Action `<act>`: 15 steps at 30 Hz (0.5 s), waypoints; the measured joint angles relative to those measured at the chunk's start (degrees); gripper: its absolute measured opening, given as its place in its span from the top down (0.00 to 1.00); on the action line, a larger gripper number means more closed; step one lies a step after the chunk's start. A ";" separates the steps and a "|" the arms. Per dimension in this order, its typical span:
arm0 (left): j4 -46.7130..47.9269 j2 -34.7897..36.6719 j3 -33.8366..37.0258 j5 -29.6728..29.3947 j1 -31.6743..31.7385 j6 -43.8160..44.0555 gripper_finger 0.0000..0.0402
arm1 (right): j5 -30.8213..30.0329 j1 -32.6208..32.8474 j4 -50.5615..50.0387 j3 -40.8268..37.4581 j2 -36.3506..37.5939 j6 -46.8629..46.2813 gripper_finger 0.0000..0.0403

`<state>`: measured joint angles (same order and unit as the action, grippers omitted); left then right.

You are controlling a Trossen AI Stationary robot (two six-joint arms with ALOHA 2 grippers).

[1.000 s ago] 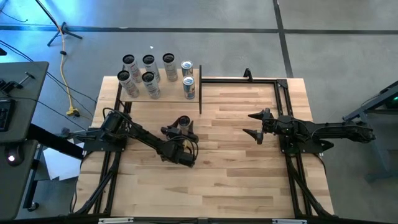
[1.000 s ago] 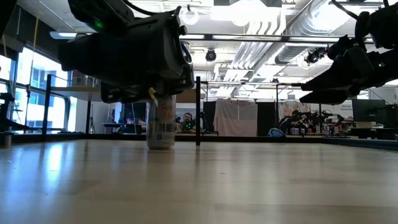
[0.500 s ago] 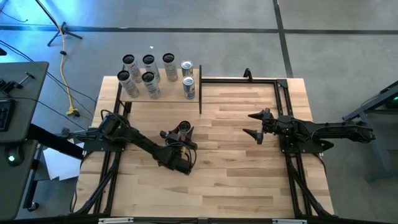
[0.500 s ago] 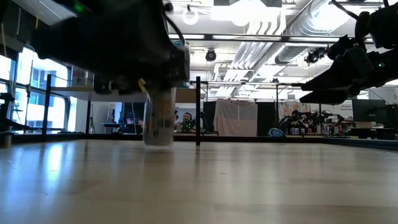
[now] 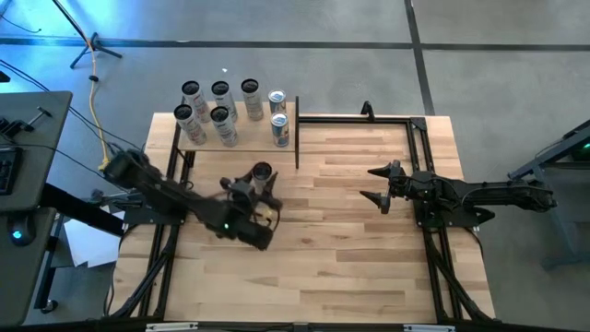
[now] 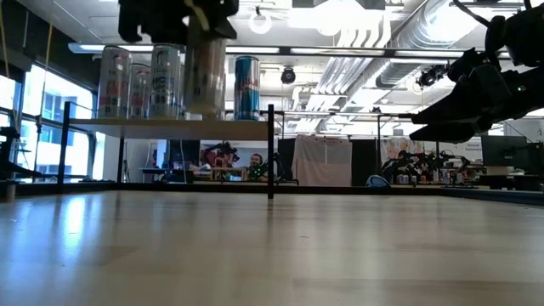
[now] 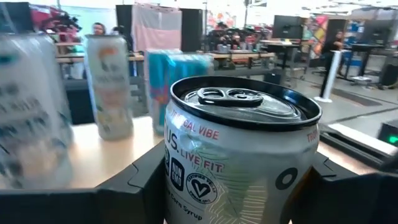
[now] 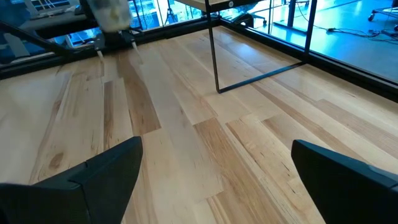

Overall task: Place canned beverage on shelf
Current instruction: Put the white yellow soda can on the shelf aligned with the other white yellow soda can

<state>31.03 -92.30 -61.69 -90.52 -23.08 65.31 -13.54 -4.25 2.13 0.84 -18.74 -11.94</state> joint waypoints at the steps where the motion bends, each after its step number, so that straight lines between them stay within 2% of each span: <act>1: 0.00 1.36 0.00 0.07 0.70 -1.27 0.51 | 0.02 0.02 0.00 0.00 0.02 0.00 0.01; 6: 0.03 5.16 0.00 0.22 5.96 -4.56 0.51 | 0.01 0.01 0.00 0.00 0.00 0.01 0.01; 15: -0.73 4.84 0.02 0.71 14.28 -4.20 0.51 | 0.00 0.01 0.00 0.00 0.01 0.00 0.01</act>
<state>30.30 -87.46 -61.67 -89.81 -8.80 61.11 -13.54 -4.24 2.13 0.84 -18.73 -11.94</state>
